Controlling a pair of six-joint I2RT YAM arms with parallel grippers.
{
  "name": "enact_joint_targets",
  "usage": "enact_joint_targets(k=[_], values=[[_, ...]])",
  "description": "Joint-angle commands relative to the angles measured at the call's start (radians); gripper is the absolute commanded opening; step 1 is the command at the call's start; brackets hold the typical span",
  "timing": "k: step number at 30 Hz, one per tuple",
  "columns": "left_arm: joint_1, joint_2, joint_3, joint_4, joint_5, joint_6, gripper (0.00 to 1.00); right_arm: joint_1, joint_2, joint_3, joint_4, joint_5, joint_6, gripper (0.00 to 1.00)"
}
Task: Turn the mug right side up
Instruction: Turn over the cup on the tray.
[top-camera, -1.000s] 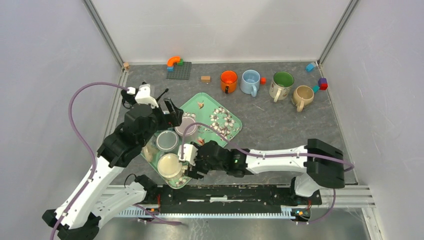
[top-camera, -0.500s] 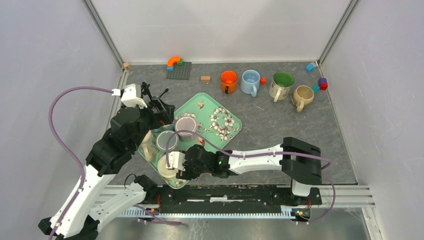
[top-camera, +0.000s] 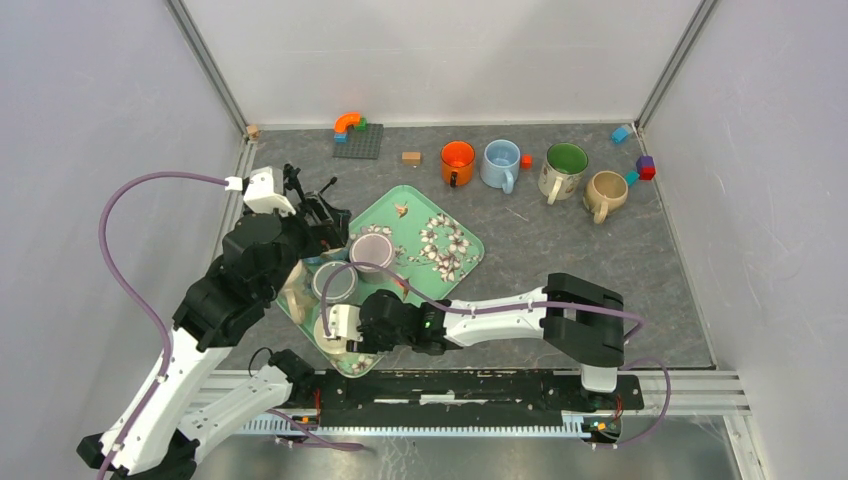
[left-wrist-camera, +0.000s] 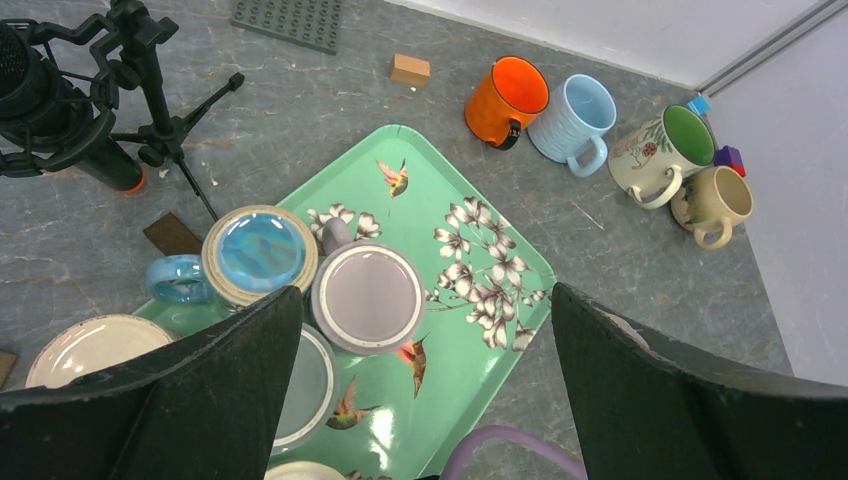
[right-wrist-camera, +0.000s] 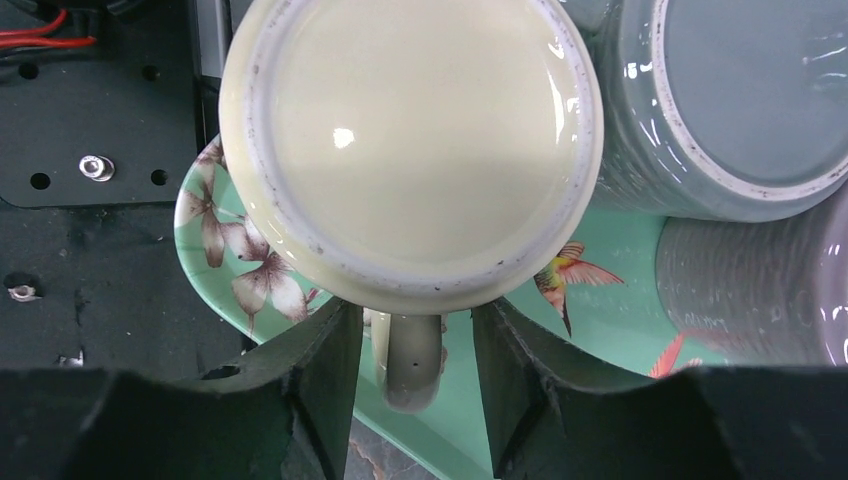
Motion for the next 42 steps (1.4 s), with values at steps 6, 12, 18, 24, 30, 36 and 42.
enact_joint_targets(k=[6,12,18,24,30,36,42], values=[[0.003,0.015,-0.008,0.061,-0.006,0.014,1.0,0.005,0.008,0.04,0.008,0.027,-0.022,0.24],[0.003,0.029,-0.015,0.078,-0.001,0.016,1.0,0.005,-0.05,0.01,0.003,0.04,-0.028,0.0],[0.003,0.048,-0.013,0.093,0.008,0.021,1.0,0.005,-0.136,-0.037,0.0,0.055,-0.019,0.0],[0.003,0.066,-0.007,0.108,0.015,0.03,1.0,0.003,-0.25,-0.125,0.011,0.082,0.024,0.0],[0.003,0.092,-0.011,0.128,0.039,0.02,1.0,-0.011,-0.342,-0.201,0.012,0.122,0.065,0.0],[0.004,0.11,-0.007,0.132,0.062,0.018,1.0,-0.06,-0.445,-0.275,-0.003,0.118,0.131,0.0],[0.005,0.149,0.007,0.156,0.154,0.0,1.0,-0.15,-0.568,-0.316,-0.037,0.105,0.205,0.0]])
